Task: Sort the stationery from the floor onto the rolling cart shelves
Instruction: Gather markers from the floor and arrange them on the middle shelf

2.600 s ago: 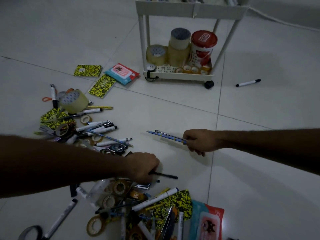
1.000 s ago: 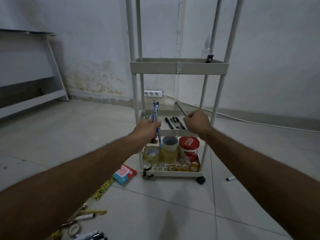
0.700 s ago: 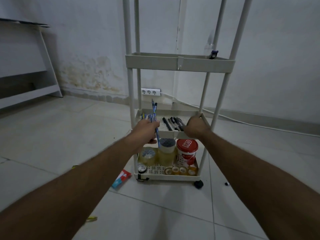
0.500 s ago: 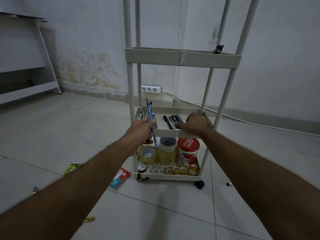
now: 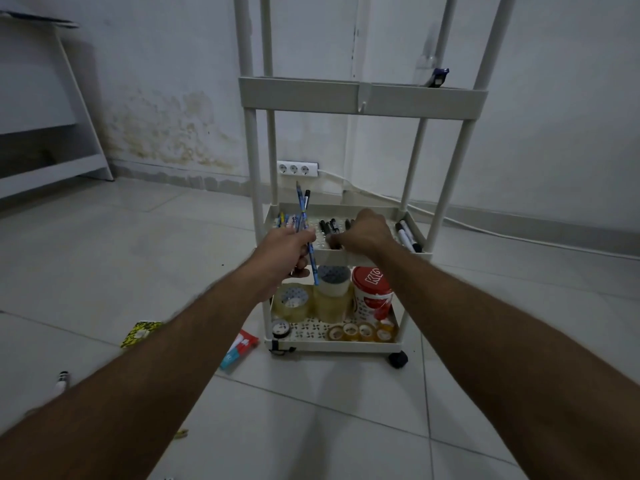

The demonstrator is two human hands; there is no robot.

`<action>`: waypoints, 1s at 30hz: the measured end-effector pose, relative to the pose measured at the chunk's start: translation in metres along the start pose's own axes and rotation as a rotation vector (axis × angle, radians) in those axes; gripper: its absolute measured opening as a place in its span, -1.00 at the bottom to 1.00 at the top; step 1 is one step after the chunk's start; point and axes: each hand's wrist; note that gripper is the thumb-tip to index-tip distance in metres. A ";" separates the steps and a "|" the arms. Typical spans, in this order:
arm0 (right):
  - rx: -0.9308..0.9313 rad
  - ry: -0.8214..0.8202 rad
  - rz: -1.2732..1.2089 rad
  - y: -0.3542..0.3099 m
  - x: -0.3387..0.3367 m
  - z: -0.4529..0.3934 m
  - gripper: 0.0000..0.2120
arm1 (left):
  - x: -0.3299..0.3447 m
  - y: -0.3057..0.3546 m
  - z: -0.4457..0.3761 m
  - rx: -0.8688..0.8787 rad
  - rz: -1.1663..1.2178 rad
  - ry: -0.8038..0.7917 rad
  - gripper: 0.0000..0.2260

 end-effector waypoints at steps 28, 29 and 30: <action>-0.070 -0.141 -0.782 -0.013 -0.046 0.085 -0.77 | 0.009 0.034 0.046 -0.099 0.135 0.014 -0.75; -0.069 -0.142 -0.773 -0.014 -0.044 0.083 -0.78 | 0.008 0.035 0.047 -0.104 0.161 0.016 -0.75; -0.067 -0.134 -0.765 -0.015 -0.043 0.080 -0.79 | 0.006 0.035 0.046 -0.103 0.173 0.014 -0.75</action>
Point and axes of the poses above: each hand's wrist, its own z-axis away from the middle knuckle, its own x-axis out of the palm, y = z × x, and after that the axes turned 12 degrees about z, right-handed
